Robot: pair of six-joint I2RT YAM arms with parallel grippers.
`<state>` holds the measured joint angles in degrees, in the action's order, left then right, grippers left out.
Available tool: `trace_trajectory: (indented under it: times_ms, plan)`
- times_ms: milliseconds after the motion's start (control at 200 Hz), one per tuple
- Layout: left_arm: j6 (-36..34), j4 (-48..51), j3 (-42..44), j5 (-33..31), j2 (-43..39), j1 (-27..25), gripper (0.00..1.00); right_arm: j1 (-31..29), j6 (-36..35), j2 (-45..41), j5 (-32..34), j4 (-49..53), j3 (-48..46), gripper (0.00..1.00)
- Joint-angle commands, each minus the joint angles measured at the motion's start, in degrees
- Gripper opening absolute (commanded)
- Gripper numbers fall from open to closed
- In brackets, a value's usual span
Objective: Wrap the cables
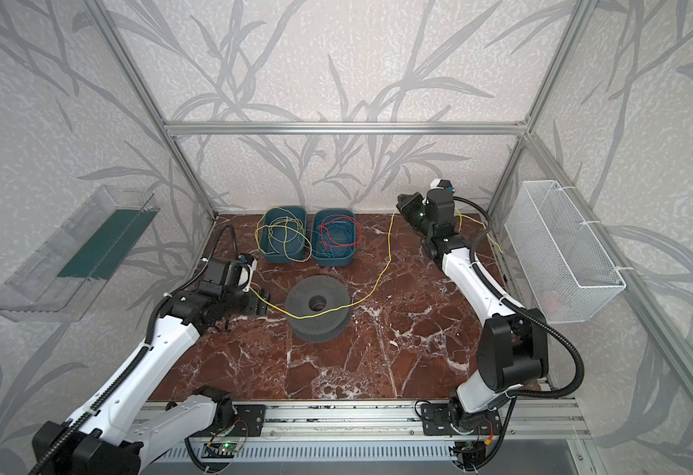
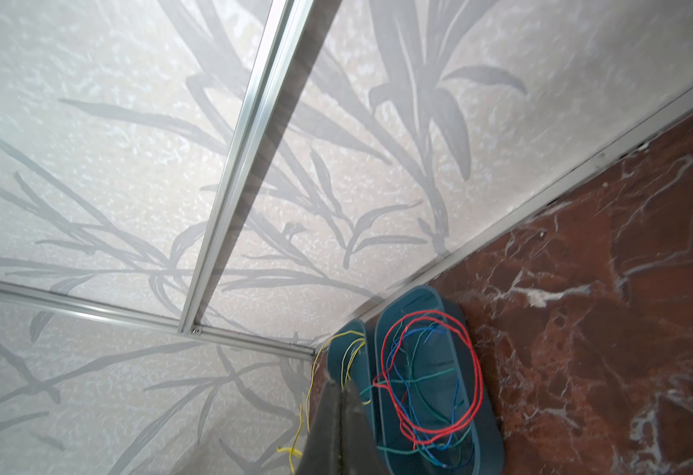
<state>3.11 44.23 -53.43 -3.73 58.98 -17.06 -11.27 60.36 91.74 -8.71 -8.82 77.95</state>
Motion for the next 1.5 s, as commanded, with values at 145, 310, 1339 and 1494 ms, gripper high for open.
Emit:
trace_trajectory:
  times_ms: [145, 310, 1339, 1494]
  plan:
    - [-22.63, -2.67, 1.34, -17.97, -3.92, -13.34, 0.99, 2.35, -4.73, 3.70, 3.57, 4.67, 10.09, 0.00]
    - [-36.05, -6.97, 5.02, -16.49, -9.16, -13.85, 1.00, 3.71, -5.61, 4.63, 3.75, 5.70, 12.18, 0.00]
    - [-25.08, -20.47, -11.72, -6.70, -16.36, -13.55, 0.90, -0.14, -13.56, 2.20, 1.50, 4.96, 5.98, 0.00]
    - [-10.34, -24.22, -23.24, 10.94, 1.67, -14.14, 0.88, -4.20, -11.07, -0.09, -1.09, 2.97, 2.80, 0.00]
